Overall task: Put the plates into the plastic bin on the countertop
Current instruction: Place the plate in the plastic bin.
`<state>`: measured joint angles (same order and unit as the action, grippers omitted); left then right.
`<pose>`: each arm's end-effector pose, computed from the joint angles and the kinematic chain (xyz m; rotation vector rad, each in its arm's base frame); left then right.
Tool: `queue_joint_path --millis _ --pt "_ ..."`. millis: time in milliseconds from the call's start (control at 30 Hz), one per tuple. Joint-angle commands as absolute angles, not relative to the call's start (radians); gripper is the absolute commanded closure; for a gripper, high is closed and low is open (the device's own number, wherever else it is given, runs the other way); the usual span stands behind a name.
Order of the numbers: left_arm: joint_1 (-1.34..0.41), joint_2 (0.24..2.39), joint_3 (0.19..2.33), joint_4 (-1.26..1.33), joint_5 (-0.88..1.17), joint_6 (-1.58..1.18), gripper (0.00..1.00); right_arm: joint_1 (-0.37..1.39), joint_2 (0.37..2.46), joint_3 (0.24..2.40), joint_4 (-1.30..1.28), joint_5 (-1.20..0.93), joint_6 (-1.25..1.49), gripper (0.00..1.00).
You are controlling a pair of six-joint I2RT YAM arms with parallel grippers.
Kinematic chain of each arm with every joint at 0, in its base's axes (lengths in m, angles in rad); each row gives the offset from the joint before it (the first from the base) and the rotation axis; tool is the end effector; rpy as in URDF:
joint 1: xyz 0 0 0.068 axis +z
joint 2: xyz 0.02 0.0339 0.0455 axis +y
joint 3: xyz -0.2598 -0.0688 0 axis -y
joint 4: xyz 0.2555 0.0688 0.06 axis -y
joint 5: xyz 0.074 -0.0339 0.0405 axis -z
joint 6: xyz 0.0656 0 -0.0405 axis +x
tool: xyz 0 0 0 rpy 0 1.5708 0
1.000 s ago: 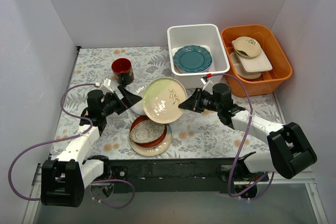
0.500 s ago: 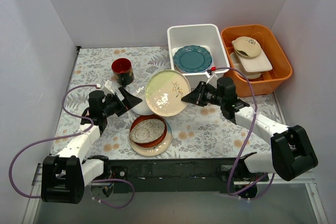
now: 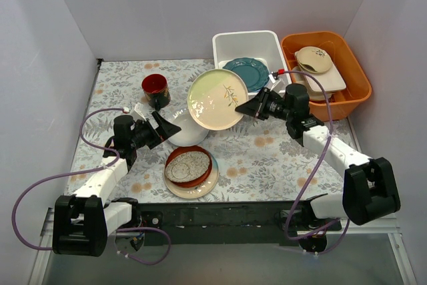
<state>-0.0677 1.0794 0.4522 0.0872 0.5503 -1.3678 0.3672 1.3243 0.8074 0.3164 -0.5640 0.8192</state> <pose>0.2480 -0.0512 0.1744 -1.1176 2.0878 -1.3685 0.3003 0.1531 0.2656 -0.0126 1.9484 1.3217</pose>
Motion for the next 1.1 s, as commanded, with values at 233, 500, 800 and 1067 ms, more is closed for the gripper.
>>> queue_joint_path --millis 233,500,800,1067 --pt "-0.071 1.095 0.453 0.089 0.564 -1.35 0.02 0.247 1.358 0.98 0.472 -0.681 0.856 0.99" --pt "-0.069 1.101 0.453 0.094 0.569 -1.35 0.02 0.193 1.416 1.052 0.472 -0.71 0.864 0.99" --pt "-0.071 1.109 0.453 0.097 0.575 -1.35 0.02 0.126 1.485 1.164 0.454 -0.724 0.871 0.99" --pt "-0.069 1.117 0.449 0.101 0.58 -1.35 0.02 0.107 1.531 1.221 0.431 -0.709 0.862 0.99"
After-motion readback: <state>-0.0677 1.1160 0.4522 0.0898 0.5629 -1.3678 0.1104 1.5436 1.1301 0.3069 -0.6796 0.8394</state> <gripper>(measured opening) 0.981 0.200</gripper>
